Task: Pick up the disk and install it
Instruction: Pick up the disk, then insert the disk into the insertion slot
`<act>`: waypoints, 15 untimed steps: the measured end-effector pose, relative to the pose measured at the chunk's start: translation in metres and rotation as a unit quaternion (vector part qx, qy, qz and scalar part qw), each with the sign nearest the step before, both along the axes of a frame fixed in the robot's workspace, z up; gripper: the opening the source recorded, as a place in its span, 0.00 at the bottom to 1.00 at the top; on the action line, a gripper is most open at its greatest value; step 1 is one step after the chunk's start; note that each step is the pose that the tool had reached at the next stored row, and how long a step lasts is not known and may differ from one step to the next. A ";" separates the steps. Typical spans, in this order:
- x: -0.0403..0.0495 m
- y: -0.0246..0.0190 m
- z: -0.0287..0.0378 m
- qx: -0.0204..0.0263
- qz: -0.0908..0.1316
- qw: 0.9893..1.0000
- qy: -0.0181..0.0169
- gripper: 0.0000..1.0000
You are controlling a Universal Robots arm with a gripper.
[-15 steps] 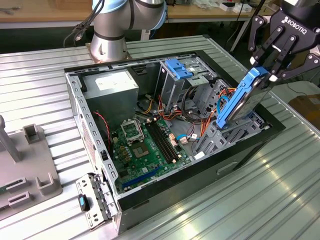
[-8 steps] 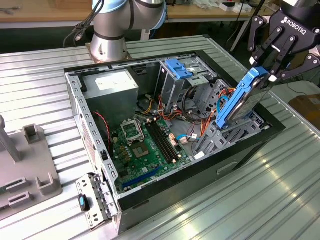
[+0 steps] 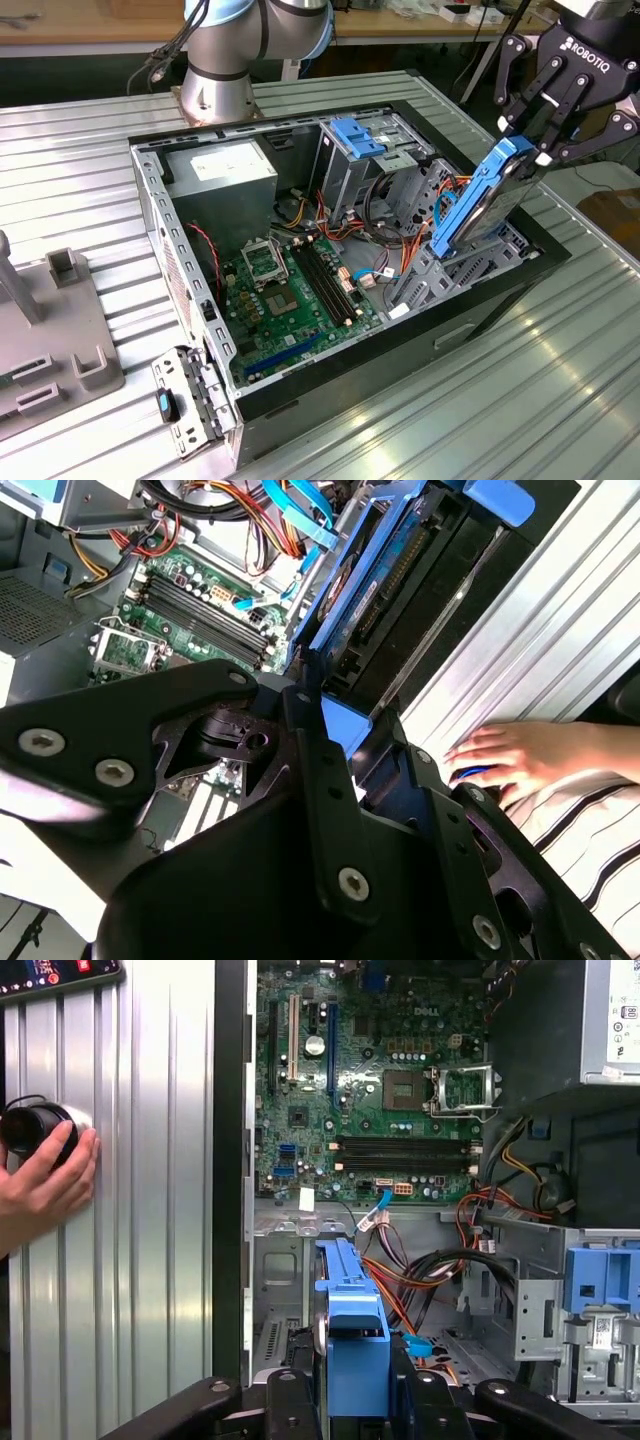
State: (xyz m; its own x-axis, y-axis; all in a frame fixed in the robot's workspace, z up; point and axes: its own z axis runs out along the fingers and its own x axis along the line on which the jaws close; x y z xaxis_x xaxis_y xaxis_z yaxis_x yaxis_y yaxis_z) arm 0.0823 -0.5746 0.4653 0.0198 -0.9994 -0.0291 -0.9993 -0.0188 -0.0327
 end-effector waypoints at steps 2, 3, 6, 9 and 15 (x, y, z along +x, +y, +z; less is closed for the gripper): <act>-0.0002 0.0000 0.0001 0.000 0.000 1.000 0.000 0.37; -0.0010 0.0000 0.0001 0.000 0.000 1.000 0.000 0.37; -0.0017 0.0000 -0.0002 0.000 0.000 1.000 0.000 0.37; -0.0017 0.0000 -0.0024 0.000 0.000 1.000 -0.001 0.37; -0.0008 0.0000 -0.0030 0.000 0.000 1.000 -0.001 0.37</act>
